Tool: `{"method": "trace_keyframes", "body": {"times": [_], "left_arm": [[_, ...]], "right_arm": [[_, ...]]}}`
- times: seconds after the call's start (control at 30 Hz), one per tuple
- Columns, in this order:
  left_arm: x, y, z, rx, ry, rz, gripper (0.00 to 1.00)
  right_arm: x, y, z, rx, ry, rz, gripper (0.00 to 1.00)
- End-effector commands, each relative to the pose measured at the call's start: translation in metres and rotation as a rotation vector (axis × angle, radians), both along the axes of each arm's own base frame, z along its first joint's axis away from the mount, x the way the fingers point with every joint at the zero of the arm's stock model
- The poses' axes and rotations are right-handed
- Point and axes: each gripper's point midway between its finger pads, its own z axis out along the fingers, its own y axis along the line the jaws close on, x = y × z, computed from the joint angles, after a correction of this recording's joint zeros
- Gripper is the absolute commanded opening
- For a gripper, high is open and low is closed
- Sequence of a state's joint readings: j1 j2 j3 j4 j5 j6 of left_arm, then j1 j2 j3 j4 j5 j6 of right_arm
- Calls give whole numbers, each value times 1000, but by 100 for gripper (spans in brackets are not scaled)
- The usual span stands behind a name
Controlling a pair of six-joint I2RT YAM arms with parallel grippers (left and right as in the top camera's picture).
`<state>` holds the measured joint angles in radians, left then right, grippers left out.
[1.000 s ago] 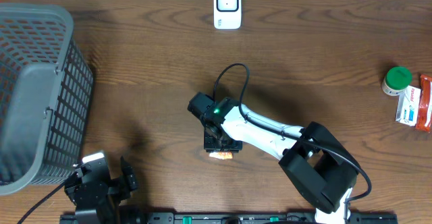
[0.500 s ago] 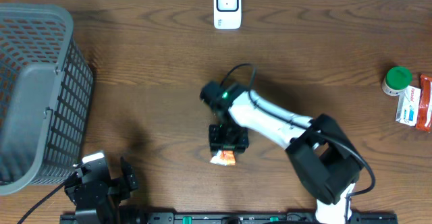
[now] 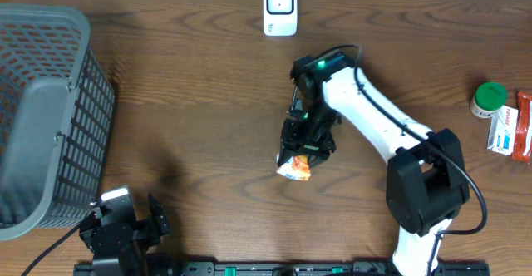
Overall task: Scan the item barcode
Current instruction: 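Raise the tissue pack to the scanner and present its barcode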
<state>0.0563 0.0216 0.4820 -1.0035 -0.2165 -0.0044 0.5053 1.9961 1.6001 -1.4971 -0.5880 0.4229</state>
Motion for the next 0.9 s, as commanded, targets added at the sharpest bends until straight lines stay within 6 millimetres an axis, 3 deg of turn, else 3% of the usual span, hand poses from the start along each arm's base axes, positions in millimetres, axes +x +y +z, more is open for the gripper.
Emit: {"method": "trace_keyframes", "body": {"times": [0.0, 0.17, 0.27, 0.4, 0.53, 0.7, 0.87], "left_arm": [[-1, 2, 5, -5, -16, 19, 99], [-1, 2, 5, -4, -16, 19, 99], [-1, 2, 5, -5, -16, 19, 99], [-1, 2, 5, -5, -16, 19, 99], [-1, 2, 5, -5, -16, 19, 98], [-1, 2, 5, -4, -16, 19, 99], [-1, 2, 5, -5, -16, 19, 99]], "right_arm": [[4, -1, 8, 56, -11, 15, 48], [12, 0, 6, 75, -41, 15, 48], [38, 13, -1, 138, -168, 18, 48], [99, 39, -1, 260, -425, -12, 45], [159, 51, 12, 329, -681, -49, 40], [239, 37, 33, 240, -1045, -112, 38], [294, 24, 69, 158, -1371, -117, 33]]}}
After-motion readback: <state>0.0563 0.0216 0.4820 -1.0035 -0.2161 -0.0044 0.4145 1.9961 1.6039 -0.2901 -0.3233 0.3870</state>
